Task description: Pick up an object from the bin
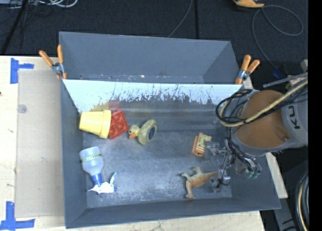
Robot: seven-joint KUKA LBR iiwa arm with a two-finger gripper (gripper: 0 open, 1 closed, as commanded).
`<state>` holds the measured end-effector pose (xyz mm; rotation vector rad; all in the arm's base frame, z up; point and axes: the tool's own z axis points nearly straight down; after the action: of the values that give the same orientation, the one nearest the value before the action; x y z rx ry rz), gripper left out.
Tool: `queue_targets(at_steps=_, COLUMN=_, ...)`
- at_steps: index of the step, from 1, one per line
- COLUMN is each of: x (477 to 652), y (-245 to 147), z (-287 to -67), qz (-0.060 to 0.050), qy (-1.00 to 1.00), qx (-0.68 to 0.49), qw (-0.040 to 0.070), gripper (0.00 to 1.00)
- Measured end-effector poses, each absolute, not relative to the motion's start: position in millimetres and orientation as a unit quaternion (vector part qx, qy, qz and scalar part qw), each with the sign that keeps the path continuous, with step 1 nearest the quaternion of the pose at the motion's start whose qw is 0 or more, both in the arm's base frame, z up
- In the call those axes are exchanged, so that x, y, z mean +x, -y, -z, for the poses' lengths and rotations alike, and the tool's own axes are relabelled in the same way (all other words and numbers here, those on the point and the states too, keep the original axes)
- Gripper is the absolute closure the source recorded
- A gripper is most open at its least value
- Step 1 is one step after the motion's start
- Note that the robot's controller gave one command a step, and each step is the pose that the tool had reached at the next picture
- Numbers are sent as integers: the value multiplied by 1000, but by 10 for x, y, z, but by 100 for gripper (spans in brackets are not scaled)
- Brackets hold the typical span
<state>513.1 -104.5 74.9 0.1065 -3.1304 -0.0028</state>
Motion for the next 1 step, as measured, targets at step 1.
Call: queue_targets(at_steps=1, x=4848, y=587, z=-690, qz=1, qy=1000, qx=5, qw=1, gripper=100)
